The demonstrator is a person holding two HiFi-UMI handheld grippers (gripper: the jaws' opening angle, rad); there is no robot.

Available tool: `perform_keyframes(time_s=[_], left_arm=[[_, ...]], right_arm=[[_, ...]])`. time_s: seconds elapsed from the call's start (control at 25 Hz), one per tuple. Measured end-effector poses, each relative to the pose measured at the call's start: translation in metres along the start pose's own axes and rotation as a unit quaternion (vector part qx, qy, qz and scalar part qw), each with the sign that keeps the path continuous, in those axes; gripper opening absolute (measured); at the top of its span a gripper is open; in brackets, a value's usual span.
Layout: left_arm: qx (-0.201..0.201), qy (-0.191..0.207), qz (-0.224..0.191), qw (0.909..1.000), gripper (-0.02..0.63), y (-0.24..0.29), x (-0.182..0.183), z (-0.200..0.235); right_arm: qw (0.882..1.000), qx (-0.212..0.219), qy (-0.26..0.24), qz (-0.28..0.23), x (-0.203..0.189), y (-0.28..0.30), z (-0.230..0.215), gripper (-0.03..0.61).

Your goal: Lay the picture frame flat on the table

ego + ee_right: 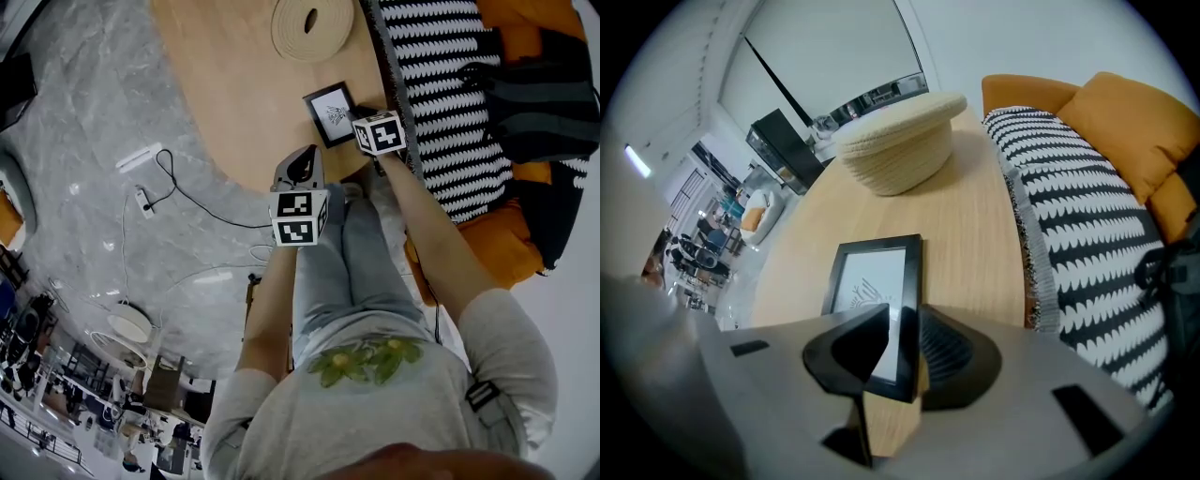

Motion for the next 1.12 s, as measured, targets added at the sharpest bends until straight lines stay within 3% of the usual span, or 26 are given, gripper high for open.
perform_keyframes(time_s=[0.52,0.72,0.92,1.12], left_arm=[[0.009,-0.007,-0.01,0.9999,0.015,-0.005,0.016,0.008],[0.013,-0.004,-0.016,0.9998,0.015,-0.011,0.022,0.007],[0.014,-0.001,-0.017,0.9998,0.015,-0.013,0.027,0.007],[0.014,-0.006,-0.02,0.9997,0.015,-0.023,0.037,0.0]], right_arm=[[0.998,0.04,0.016,-0.052,0.016,-0.046,0.02,0.094],[0.996,0.05,0.03,-0.075,0.018,-0.07,0.03,0.071],[0.994,0.049,0.042,-0.087,0.016,-0.086,0.036,0.007],[0.993,0.058,0.042,-0.094,0.016,-0.11,0.047,0.006]])
Point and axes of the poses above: the fingertips, and each gripper's own axes: y forward along the fingers, z to its left, x out of its top, the point moved 3 cm from there along -y, backward along the fingers, and after that the axes turned 12 degrees about y, right-handed, at the moved point
